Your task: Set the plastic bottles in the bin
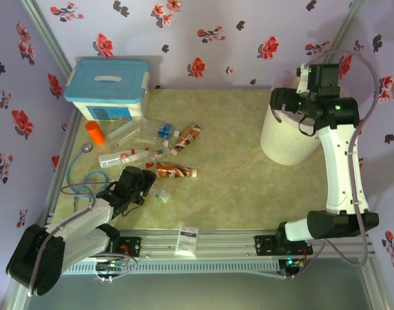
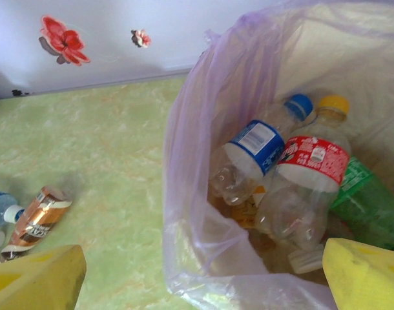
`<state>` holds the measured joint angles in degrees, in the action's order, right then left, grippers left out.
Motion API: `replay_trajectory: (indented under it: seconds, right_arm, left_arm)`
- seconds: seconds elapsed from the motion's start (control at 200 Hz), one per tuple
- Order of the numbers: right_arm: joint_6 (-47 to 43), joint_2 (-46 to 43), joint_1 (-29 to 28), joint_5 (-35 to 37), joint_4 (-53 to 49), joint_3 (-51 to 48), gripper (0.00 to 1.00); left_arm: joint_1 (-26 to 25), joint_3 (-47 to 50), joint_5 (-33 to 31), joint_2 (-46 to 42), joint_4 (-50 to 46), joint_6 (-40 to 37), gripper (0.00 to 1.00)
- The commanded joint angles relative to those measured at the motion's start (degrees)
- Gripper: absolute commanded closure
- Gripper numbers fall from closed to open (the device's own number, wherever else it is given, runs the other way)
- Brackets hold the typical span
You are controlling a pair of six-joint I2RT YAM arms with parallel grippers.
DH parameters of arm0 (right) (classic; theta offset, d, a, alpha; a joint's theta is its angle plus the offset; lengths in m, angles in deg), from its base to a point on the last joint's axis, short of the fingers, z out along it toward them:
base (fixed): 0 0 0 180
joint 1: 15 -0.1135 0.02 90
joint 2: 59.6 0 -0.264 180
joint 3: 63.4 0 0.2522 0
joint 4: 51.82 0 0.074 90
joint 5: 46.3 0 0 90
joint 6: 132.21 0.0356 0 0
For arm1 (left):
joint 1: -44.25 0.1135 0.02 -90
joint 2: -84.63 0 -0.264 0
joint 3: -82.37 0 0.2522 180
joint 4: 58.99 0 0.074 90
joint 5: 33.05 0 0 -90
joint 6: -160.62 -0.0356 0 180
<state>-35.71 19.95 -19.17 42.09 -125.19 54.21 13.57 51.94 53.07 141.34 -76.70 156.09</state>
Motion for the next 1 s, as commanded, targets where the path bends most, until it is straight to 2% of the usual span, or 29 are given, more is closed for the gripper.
replay_trajectory:
  seconds: [0.0, 0.15, 0.31, 0.44, 0.61, 0.68, 0.775, 0.88, 0.995]
  right_arm:
    - [1.4, -2.7, -0.3, -0.9, 3.1, -2.1, 0.05]
    - [1.1, -2.3, -0.3, -2.0, 3.2, -2.5, 0.05]
    - [1.5, -3.0, -0.6, -3.3, 3.4, -2.0, 0.05]
    - [2.9, -3.9, -3.3, -6.3, 4.6, -1.2, 0.06]
    - [2.1, -1.0, -11.3, -8.7, 2.5, 3.3, 0.06]
    - [2.2, -0.1, -14.8, -12.6, 2.9, 3.6, 0.06]
    - [2.6, 1.9, -19.5, -17.8, 4.0, 3.0, 0.06]
    - [3.1, 4.8, -25.5, -18.5, 4.8, 2.1, 0.06]
    - [7.2, 7.0, -30.4, -22.2, 10.9, -2.2, 0.08]
  left_arm:
    - [0.5, 0.1, 0.6, 1.6, 0.7, -0.4, 0.29]
    - [0.4, -2.0, 0.9, 1.2, 0.0, -1.2, 0.39]
    - [0.4, -4.6, 0.0, -2.6, -5.5, -2.4, 0.39]
    - [0.5, -9.1, -1.5, -6.5, -11.1, -6.1, 0.39]
    - [1.4, -17.3, -0.6, -6.1, -13.4, -13.6, 0.39]
    - [2.5, -21.0, 0.9, -4.4, -12.0, -16.6, 0.39]
    - [4.6, -26.4, 5.8, -0.3, -8.5, -20.6, 0.39]
    - [6.1, -33.3, 11.7, 5.9, -5.8, -24.2, 0.4]
    - [6.3, -38.4, 15.8, 11.3, -1.4, -24.5, 0.41]
